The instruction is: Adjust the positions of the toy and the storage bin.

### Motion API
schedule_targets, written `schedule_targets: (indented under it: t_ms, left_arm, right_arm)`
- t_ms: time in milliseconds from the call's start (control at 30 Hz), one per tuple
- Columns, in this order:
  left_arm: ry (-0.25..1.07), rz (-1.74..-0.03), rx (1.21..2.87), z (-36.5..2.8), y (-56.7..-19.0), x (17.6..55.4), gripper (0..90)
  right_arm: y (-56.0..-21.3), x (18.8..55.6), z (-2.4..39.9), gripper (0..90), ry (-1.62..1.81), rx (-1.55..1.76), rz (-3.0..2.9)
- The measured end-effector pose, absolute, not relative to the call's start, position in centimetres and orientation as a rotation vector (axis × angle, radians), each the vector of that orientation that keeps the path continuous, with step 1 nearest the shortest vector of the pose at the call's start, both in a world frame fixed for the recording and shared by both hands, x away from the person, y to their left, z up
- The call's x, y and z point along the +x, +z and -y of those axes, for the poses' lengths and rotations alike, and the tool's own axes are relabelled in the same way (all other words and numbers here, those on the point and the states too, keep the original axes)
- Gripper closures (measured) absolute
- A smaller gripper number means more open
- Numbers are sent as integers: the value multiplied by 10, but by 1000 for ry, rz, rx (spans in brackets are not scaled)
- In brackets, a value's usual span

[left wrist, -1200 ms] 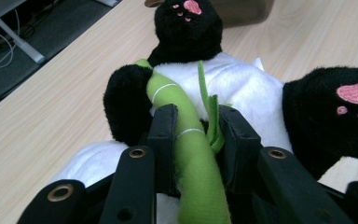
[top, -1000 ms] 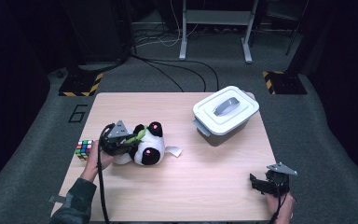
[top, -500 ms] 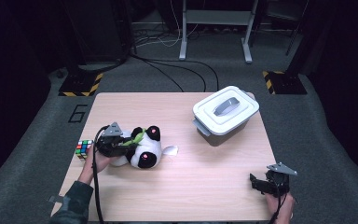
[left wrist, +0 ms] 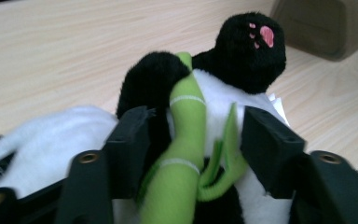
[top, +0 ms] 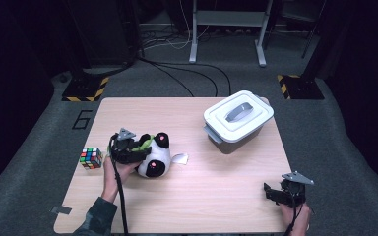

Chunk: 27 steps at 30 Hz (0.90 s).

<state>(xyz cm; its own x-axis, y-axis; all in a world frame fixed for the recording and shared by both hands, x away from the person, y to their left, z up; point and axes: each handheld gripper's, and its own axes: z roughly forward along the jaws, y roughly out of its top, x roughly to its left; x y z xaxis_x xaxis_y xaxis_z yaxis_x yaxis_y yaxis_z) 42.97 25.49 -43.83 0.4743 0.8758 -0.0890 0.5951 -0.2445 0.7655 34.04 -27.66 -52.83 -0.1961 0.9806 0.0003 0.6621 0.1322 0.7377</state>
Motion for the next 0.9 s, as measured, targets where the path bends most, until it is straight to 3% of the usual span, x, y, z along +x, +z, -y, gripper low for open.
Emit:
schedule_targets:
  t_ms: [133, 300, 500, 767, 900]
  left_arm:
    - [490, -1180, 1974, -252, -443, 425, 639]
    - [493, -1079, 2002, -259, -438, 415, 707]
    - [393, -889, 2026, -272, -434, 401, 717]
    - [330, -879, 2046, -291, -429, 382, 710]
    - [300, -960, 1997, -296, -439, 371, 668]
  right_arm:
    - [-528, 340, 277, 111, 847, 1576, -1922]
    - [-528, 341, 277, 111, 848, 1573, -1923]
    - [-528, 341, 277, 111, 848, 1573, -1922]
    - [-528, 340, 277, 111, 848, 1577, -1920]
    - [-528, 340, 277, 111, 846, 1580, -1917]
